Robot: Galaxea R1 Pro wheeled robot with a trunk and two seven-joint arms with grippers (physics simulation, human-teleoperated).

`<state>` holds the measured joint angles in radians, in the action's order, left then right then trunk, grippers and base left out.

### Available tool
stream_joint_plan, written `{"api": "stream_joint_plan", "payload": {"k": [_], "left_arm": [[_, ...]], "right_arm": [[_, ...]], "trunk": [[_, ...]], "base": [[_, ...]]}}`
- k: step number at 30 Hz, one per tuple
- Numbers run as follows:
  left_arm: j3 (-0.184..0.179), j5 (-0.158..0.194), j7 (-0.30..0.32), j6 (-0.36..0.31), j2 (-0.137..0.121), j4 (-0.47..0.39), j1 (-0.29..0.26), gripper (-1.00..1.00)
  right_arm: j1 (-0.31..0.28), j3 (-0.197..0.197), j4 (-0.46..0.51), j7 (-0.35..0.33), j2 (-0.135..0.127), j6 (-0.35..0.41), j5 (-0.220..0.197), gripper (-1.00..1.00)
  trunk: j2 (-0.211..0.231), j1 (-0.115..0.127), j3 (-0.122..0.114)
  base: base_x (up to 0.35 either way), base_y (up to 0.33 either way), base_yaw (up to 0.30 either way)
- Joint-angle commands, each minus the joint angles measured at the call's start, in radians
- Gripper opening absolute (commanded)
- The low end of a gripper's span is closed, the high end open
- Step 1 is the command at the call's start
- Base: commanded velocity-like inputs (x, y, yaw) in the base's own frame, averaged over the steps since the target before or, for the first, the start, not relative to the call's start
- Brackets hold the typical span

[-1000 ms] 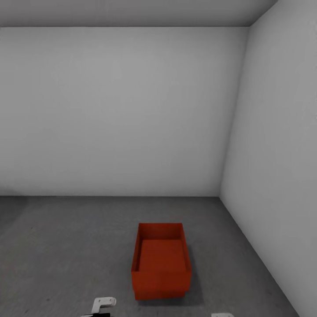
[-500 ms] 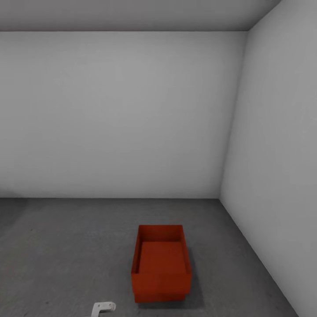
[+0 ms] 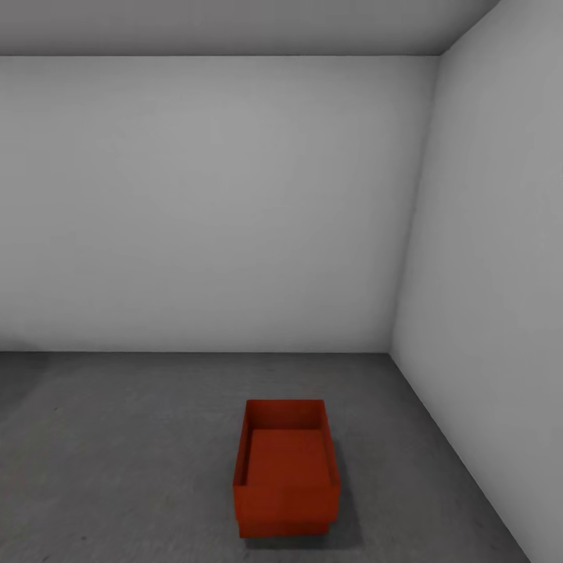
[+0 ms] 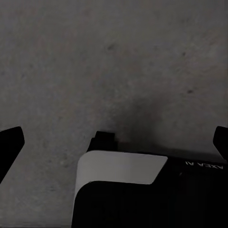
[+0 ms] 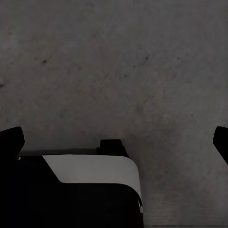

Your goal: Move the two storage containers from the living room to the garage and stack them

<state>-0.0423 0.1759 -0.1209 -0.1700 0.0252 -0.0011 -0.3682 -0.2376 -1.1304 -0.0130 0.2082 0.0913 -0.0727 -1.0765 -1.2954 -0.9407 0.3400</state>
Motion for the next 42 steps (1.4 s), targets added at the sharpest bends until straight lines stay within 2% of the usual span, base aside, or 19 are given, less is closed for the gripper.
{"api": "stream_joint_plan", "payload": {"k": [1, 8, 32, 42], "left_arm": [[-0.005, 0.012, -0.003, -0.003, 0.0, 0.0, 0.004, 1.0], [-0.005, 0.016, -0.003, 0.01, 0.0, 0.0, 0.024, 1.0], [-0.009, 0.0, -0.005, 0.012, -0.002, -0.005, 0.026, 1.0], [-0.008, 0.0, -0.004, 0.012, -0.002, -0.005, 0.026, 1.0]], "right_arm": [[0.001, -0.008, -0.001, 0.001, 0.001, -0.003, -0.01, 1.0], [0.004, -0.006, -0.001, 0.0, -0.001, -0.005, -0.016, 1.0], [0.004, -0.004, 0.0, 0.002, -0.006, 0.002, -0.011, 1.0], [0.004, -0.003, -0.002, 0.003, -0.02, -0.007, -0.008, 1.0]], "trunk": [[-0.001, 0.0, 0.001], [-0.001, 0.0, 0.001], [-0.001, 0.0, 0.001], [-0.001, 0.0, 0.001]], "base": [[0.0, 0.0, 0.0], [0.0, 0.0, 0.0], [0.0, 0.0, 0.0], [0.0, 0.0, 0.0]]}}
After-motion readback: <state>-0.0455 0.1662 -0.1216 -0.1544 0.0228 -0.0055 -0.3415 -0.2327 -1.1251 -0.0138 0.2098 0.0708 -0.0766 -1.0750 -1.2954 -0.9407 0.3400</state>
